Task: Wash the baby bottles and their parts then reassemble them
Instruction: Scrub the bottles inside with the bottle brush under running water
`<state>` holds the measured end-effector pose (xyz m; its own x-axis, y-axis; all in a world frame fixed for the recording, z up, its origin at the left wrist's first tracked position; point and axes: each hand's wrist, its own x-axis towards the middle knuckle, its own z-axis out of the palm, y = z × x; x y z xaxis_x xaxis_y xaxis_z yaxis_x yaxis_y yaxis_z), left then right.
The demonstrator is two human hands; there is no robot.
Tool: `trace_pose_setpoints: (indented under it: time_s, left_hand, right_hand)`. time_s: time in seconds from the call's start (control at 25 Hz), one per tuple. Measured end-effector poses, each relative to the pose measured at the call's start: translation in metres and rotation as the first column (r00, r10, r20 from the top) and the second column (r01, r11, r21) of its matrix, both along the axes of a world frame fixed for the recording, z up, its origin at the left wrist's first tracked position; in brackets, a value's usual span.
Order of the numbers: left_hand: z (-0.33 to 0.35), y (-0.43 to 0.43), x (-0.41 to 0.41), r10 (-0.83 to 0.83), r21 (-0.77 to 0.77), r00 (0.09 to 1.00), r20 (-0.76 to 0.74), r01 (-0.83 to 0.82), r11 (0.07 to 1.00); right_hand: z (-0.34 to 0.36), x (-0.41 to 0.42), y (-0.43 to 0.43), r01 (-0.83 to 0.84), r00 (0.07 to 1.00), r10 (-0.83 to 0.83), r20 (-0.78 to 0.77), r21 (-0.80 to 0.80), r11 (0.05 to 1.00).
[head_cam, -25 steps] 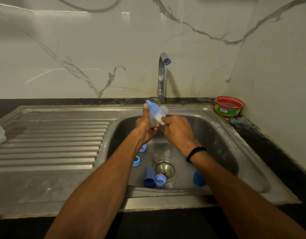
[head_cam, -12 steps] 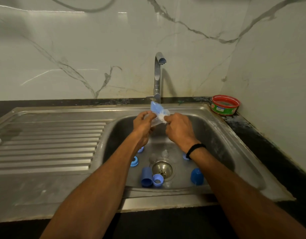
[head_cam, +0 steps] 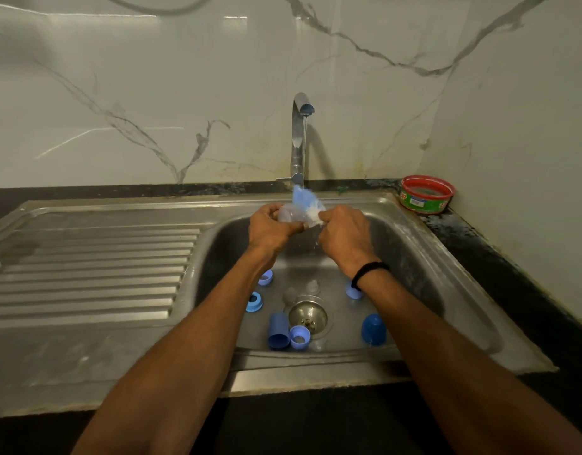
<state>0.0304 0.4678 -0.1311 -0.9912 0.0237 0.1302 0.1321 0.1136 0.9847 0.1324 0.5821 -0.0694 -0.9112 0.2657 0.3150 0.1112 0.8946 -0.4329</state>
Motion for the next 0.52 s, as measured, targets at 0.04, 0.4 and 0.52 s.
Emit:
trace_pose_setpoints:
  time_s: [0.04, 0.4, 0.52]
  left_hand:
    - [-0.0003, 0.0008, 0.0021, -0.008, -0.002, 1.000, -0.010, 0.008, 1.000]
    - [-0.0046, 0.0011, 0.0049, -0.037, 0.002, 0.998, -0.050, 0.037, 0.999]
    - [-0.0046, 0.0017, 0.0073, -0.107, 0.168, 0.991, 0.078, 0.093, 0.981]
  right_hand:
    - [-0.0005, 0.0015, -0.0004, 0.007, 1.000, -0.007, -0.001, -0.003, 1.000]
    - [-0.0035, -0.0030, -0.0030, 0.051, 0.998, -0.048, 0.049, -0.051, 0.997]
    - [-0.0014, -0.0013, -0.0008, 0.064, 0.995, -0.058, 0.079, -0.071, 0.995]
